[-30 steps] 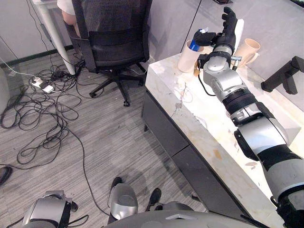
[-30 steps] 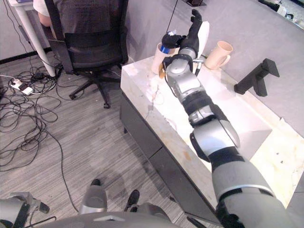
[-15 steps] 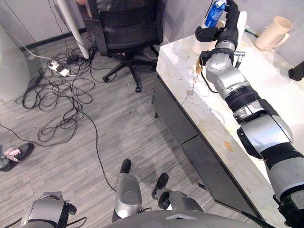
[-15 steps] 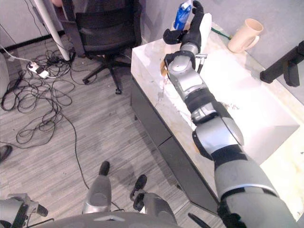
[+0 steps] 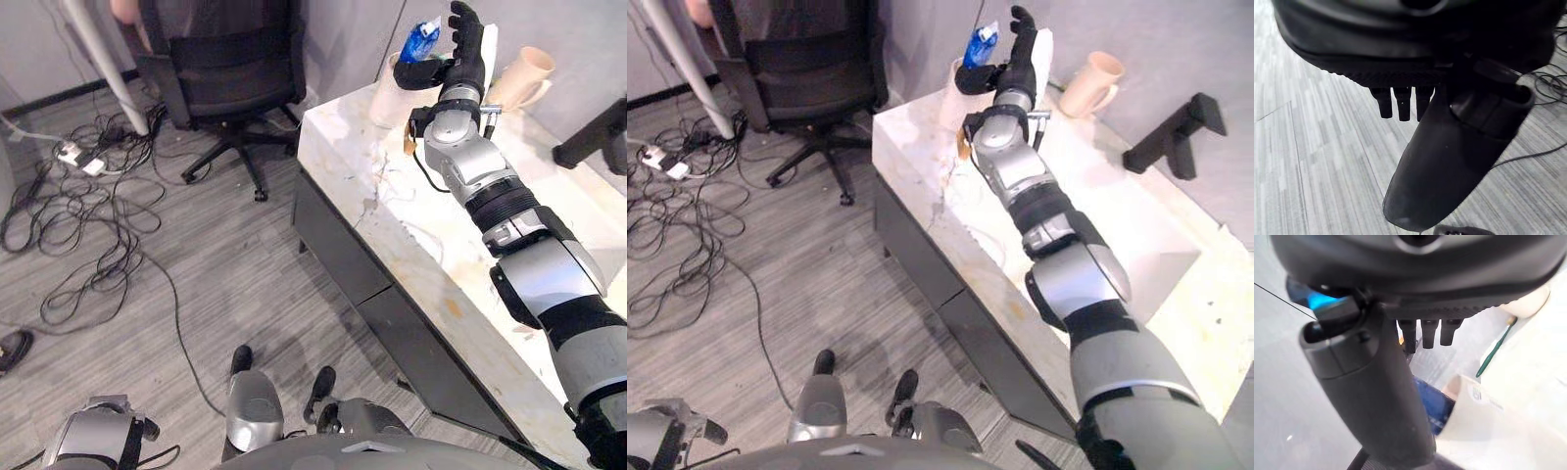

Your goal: Organize the bathroom.

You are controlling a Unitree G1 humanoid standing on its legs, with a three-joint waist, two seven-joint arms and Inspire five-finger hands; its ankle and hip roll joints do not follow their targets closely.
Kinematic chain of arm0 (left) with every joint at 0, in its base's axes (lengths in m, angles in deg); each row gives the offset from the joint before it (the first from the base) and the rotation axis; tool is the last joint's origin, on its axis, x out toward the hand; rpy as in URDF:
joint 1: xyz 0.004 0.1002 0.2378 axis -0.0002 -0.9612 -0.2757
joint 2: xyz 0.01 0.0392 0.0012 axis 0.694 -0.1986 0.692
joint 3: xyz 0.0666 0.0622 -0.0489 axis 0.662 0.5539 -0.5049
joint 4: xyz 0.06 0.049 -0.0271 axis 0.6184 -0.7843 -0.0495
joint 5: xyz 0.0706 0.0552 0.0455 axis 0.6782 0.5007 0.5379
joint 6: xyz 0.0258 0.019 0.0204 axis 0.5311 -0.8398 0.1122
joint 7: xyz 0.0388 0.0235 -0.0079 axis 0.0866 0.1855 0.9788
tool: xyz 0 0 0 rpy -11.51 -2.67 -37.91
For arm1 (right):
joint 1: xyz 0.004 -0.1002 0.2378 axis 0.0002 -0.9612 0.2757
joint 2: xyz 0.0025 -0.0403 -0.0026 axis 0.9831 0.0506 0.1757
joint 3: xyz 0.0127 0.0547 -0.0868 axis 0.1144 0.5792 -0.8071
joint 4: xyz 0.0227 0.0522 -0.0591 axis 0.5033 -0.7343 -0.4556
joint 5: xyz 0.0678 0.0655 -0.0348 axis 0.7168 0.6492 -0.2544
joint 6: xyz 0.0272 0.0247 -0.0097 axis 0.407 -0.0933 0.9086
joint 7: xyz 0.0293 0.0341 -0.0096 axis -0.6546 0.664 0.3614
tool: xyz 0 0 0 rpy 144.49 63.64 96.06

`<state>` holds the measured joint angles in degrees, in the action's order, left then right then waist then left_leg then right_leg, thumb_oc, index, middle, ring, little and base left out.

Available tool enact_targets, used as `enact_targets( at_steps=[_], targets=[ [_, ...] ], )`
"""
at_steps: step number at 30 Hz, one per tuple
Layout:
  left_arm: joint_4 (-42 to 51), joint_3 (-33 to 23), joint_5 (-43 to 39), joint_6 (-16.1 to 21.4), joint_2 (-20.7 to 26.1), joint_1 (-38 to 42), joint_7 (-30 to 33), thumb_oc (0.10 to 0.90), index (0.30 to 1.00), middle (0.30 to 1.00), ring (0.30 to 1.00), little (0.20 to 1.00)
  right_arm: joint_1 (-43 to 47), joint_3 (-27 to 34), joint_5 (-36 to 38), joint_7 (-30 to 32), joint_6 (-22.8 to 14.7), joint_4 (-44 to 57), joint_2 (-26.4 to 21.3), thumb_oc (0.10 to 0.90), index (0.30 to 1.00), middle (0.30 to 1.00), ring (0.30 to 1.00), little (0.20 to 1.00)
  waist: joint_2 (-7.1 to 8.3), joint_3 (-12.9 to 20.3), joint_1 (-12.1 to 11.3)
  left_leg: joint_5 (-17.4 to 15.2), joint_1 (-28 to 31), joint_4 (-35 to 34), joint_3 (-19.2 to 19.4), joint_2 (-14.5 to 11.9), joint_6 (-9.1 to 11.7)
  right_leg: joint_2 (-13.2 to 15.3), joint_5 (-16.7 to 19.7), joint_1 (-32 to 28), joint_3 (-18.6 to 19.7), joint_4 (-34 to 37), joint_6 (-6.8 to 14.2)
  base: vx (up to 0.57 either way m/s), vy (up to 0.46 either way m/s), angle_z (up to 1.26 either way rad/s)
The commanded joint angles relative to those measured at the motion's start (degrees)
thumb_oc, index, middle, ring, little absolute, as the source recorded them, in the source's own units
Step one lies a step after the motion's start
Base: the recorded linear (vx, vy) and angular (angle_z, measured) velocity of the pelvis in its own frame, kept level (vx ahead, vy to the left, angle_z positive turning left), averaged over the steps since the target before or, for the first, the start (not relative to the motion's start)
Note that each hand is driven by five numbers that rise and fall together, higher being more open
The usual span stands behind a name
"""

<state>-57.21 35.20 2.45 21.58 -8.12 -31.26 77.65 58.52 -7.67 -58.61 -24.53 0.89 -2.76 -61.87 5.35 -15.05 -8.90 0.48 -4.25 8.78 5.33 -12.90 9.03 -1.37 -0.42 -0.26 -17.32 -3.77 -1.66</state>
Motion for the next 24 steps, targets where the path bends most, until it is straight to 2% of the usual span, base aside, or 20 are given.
enact_targets(
  at_steps=[1,6,10,18,24],
  targets=[
    [-4.9,4.18,2.83,-2.52,3.33,-4.64,0.29,0.8,0.9,0.9,0.9,0.9,2.83,-0.06,-5.3,-1.13,-2.29,2.32,-4.19,0.8,0.9,0.9,0.9,0.9,1.03,7.29,-0.13,2.14,-1.74,0.89,0.68,-2.91,0.19,4.49,-5.58,0.17,4.38,-4.24,5.2,0.05,0.052,-0.22],
    [-5.45,3.4,4.91,-2.52,3.54,-5.75,-1.86,0.8,0.9,0.9,0.9,0.9,1.79,-1.48,-6.92,-5.65,-1.75,2.33,-6.49,0.8,0.9,0.9,0.9,0.9,1.03,9.02,1.34,1.08,0.39,0.98,2.4,-2.19,-0.37,4.65,-5.14,-1.26,5.51,-2.95,5.25,0.04,0.064,-0.15],
    [-5.34,3.14,5.39,-2.5,4.08,-5.83,-3.13,0.8,0.9,0.9,0.9,0.9,1.26,-2.11,-7.77,-6.59,-1.36,3.15,-7.59,0.8,0.9,0.9,0.9,0.9,0.98,9.41,1.93,0.67,0.89,1.08,2.98,-1.91,-0.62,4.71,-5.13,-1.53,6.04,-2.74,5.28,-0.01,0.045,-0.15],
    [-5.44,1.64,7.02,-2.09,4.93,-7.03,-6.49,0.8,0.9,0.9,0.9,0.9,0.85,-2.97,-9.35,-5.46,-0.67,6.09,-12.89,0.8,0.9,0.9,0.9,0.9,0.91,10.52,4.01,0.17,2.96,-0.29,4.9,-0.96,-0.93,4.88,-4.75,-1.89,6.82,-1.71,5.49,-0.05,0.06,-0.1],
    [-4.48,-0.45,8.19,-0.12,5.05,-9.38,-8.5,0.8,0.9,0.9,0.9,0.9,0.73,-1.61,-9.49,0.89,0.23,10.22,-20.92,0.8,0.9,0.9,0.9,0.9,1.03,12.67,6.6,-0.6,5.24,-1.45,6.87,0.14,-1.39,4.4,-4.32,-2.82,8.31,0.45,5.33,-0.06,0.068,-0.16]
  ],
)
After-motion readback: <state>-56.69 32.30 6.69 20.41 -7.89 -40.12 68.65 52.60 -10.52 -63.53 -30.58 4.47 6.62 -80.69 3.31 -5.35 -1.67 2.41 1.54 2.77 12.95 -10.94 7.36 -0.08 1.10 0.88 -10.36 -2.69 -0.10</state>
